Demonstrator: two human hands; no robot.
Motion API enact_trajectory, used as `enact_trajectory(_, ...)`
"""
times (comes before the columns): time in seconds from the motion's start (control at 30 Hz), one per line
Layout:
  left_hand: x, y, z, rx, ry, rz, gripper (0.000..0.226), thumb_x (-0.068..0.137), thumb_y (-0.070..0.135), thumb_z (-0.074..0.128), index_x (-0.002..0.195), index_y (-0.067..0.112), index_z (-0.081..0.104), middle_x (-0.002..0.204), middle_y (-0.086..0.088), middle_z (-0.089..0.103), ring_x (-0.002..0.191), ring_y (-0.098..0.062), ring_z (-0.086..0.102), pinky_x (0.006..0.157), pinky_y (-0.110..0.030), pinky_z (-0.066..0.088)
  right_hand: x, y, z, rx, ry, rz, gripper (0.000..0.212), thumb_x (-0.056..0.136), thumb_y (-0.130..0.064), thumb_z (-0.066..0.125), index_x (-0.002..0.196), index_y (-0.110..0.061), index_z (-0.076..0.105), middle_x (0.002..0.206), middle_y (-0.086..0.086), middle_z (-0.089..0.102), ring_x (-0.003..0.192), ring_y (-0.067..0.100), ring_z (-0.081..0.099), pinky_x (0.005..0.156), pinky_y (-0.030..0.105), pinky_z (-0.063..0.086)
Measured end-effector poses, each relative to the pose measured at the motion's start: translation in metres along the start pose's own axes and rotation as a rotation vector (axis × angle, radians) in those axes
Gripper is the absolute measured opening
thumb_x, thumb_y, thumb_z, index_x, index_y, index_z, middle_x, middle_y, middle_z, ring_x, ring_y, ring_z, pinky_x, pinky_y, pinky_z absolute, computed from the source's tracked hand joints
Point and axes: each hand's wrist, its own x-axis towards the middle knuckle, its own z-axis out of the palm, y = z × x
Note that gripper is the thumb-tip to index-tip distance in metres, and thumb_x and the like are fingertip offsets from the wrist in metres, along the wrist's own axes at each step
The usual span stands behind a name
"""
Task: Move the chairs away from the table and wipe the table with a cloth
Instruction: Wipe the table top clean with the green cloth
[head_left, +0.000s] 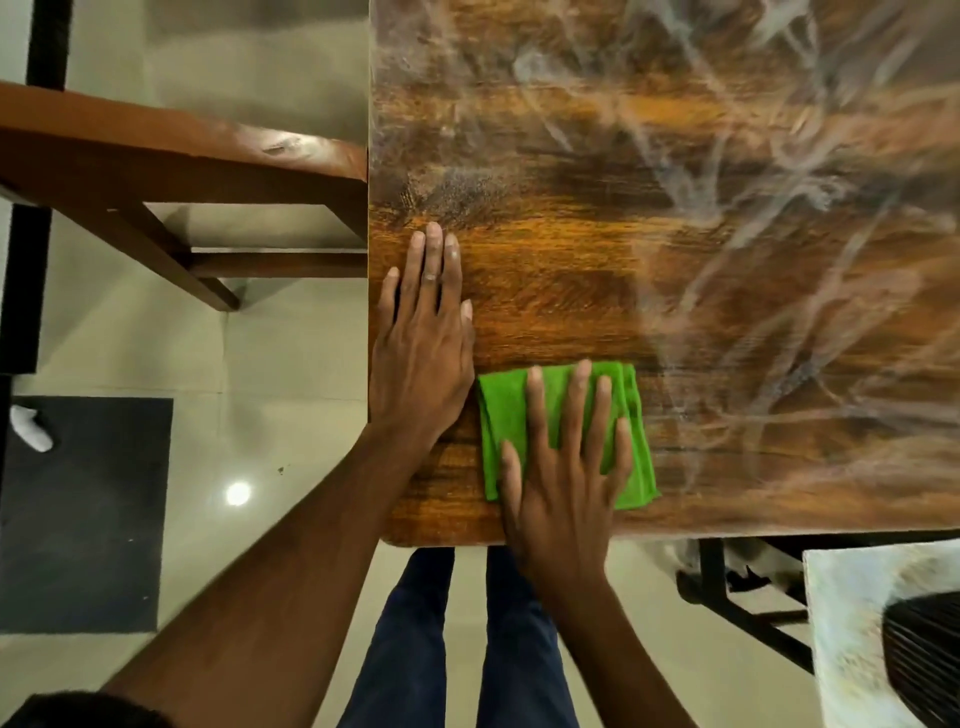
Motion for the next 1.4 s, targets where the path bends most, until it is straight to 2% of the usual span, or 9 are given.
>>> enact_trajectory(0.13,0.003,0.000,0.000,0.000,-0.006,-0.008,0.061,0.114,0.032,0.021,0.169,0.011,0.005,0.178,-0.008,0.002,0.165,-0.020,-0.001,0.133,-0.043,0.010,0.012,0.000,0.003,-0.007,0.006,0.013,0.073,0.109,-0.054,0.036,0.170,-0.032,0.004,0.179,0.008,-0.008,0.165,0.030,-0.005,0.130,0.059,0.014)
enact_trajectory(0.33,0.001,0.002,0.000,-0.013,-0.003,-0.001,0.063,0.114,0.037,0.023,0.170,0.012,0.006,0.178,-0.006,0.002,0.165,-0.018,-0.001,0.133,-0.045,0.011,0.158,0.012,-0.011,0.028,0.171,-0.005,0.067,0.111,-0.057,0.025,0.171,-0.031,0.009,0.179,0.010,-0.001,0.165,0.031,-0.002,0.130,0.056,0.007)
enact_trajectory(0.43,0.001,0.003,0.001,0.007,0.015,0.003,0.063,0.113,0.038,0.021,0.170,0.013,0.007,0.178,-0.006,0.004,0.165,-0.018,0.001,0.133,-0.045,0.012,0.198,0.019,-0.018,0.020,0.187,-0.030,0.067,0.112,-0.058,0.021,0.171,-0.029,0.012,0.178,0.011,0.004,0.165,0.032,0.002,0.130,0.056,0.008)
enact_trajectory(0.53,0.000,0.005,0.001,0.010,0.022,-0.001,0.063,0.113,0.038,0.020,0.170,0.013,0.006,0.178,-0.005,0.004,0.165,-0.017,0.000,0.133,-0.045,0.012,0.159,0.023,-0.016,0.030,0.175,-0.033,0.067,0.112,-0.057,0.022,0.171,-0.028,0.008,0.179,0.011,0.001,0.166,0.031,-0.001,0.130,0.056,0.008)
enact_trajectory(0.63,-0.002,0.007,-0.005,0.040,0.029,0.005,0.062,0.114,0.037,0.021,0.170,0.014,0.005,0.178,-0.004,0.003,0.165,-0.017,0.000,0.132,-0.047,0.013,0.069,0.025,-0.012,0.076,0.065,-0.011,0.070,0.113,-0.055,0.028,0.171,-0.028,0.000,0.178,0.010,-0.011,0.165,0.029,-0.010,0.130,0.057,0.007)
enact_trajectory(0.8,-0.022,0.055,0.001,-0.074,0.089,0.042,0.060,0.113,0.027,0.029,0.169,0.010,0.012,0.178,-0.007,0.009,0.165,-0.018,0.005,0.132,-0.048,0.014,-0.030,0.031,0.005,0.059,-0.034,-0.027,0.074,0.110,-0.057,0.035,0.171,-0.029,0.002,0.178,0.009,-0.009,0.165,0.030,-0.005,0.130,0.058,0.016)
enact_trajectory(0.97,-0.030,0.062,0.014,-0.268,0.159,-0.039,0.057,0.113,0.025,0.030,0.167,0.008,0.023,0.176,-0.008,0.019,0.164,-0.018,0.012,0.131,-0.047,0.015,0.004,0.058,0.001,0.065,0.036,-0.055,0.072,0.111,-0.056,0.033,0.170,-0.031,0.001,0.179,0.006,-0.009,0.165,0.025,-0.006,0.132,0.051,0.010)
enact_trajectory(1.23,-0.032,0.064,0.020,-0.142,0.113,0.020,0.060,0.113,0.030,0.031,0.168,0.009,0.019,0.176,-0.009,0.016,0.164,-0.018,0.010,0.133,-0.043,0.011,0.158,0.093,-0.020,0.038,0.189,-0.095,0.068,0.110,-0.058,0.020,0.170,-0.027,0.014,0.178,0.012,0.007,0.165,0.031,0.004,0.131,0.053,0.005)
enact_trajectory(1.4,-0.032,0.063,0.019,-0.149,0.123,0.032,0.056,0.114,0.024,0.031,0.167,0.008,0.024,0.175,-0.009,0.021,0.164,-0.020,0.014,0.133,-0.041,0.013,0.087,0.083,-0.014,0.043,0.116,-0.061,0.068,0.112,-0.055,0.020,0.171,-0.026,0.004,0.178,0.012,-0.003,0.165,0.030,-0.003,0.131,0.056,0.006)
